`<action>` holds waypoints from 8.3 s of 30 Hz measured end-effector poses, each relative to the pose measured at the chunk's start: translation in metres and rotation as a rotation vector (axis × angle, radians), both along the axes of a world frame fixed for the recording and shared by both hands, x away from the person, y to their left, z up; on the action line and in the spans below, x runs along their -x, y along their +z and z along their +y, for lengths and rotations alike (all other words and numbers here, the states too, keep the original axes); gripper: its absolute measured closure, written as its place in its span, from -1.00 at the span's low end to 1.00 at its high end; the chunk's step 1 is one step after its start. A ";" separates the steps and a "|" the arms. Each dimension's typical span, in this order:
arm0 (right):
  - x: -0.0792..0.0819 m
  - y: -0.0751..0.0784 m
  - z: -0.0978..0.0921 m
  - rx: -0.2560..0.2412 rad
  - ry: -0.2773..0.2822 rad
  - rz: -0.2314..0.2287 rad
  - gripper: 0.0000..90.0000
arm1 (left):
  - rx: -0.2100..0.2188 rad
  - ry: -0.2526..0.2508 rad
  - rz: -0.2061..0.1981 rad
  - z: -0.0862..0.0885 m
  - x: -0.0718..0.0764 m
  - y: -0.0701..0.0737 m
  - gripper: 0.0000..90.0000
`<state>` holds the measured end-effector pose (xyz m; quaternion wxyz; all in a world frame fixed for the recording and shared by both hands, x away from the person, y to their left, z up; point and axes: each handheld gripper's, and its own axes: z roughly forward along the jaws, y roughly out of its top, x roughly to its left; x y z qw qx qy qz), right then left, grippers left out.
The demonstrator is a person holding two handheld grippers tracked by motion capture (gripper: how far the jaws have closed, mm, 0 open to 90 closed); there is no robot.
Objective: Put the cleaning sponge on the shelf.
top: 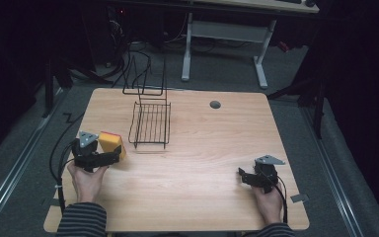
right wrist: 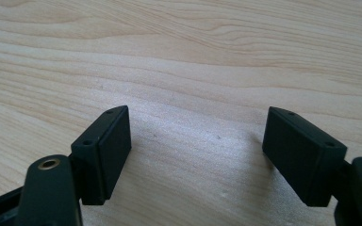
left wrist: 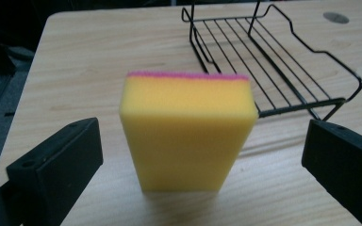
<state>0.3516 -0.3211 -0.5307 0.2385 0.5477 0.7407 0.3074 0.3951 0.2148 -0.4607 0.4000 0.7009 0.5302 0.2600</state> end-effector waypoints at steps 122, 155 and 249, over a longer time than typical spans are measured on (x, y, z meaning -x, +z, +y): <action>0.000 0.000 0.000 -0.002 0.001 0.000 -0.46 | -0.029 -0.193 -0.014 -0.049 -0.020 0.034 -0.48; 0.000 0.000 0.000 0.001 0.001 0.000 -0.46 | -0.062 -0.210 -0.010 -0.091 -0.062 0.031 -0.48; 0.000 0.000 0.000 -0.001 -0.001 0.000 -0.46 | -0.014 -0.220 0.080 -0.099 -0.078 0.008 -0.99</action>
